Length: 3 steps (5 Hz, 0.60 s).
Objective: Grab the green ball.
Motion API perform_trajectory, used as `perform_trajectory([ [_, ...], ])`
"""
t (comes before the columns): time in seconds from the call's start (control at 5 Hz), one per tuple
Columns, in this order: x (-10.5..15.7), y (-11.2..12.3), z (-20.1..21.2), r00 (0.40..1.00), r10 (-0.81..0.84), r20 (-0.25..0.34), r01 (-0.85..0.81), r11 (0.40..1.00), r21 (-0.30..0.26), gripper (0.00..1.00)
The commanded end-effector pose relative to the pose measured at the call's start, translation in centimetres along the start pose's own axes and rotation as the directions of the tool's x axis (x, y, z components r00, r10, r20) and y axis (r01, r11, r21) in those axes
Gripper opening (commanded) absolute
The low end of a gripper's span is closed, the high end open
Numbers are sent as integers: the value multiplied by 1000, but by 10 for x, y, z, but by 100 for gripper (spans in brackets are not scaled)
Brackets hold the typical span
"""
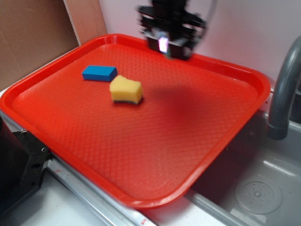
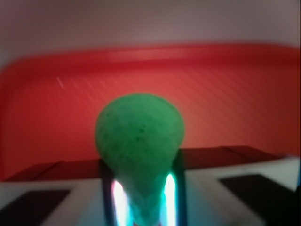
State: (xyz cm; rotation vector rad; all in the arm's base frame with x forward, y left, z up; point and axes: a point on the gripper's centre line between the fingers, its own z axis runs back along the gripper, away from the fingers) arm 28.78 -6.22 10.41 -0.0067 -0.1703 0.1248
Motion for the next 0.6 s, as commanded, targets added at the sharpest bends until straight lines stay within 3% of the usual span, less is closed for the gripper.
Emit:
perform_trajectory([
  [0.0, -55, 51, 71, 993, 117, 19, -115, 991, -74, 0],
  [0.2, -77, 65, 83, 990, 143, 0, -142, 986, -83, 0],
  [0.4, -84, 64, 83, 989, 145, -28, -147, 984, -97, 0],
])
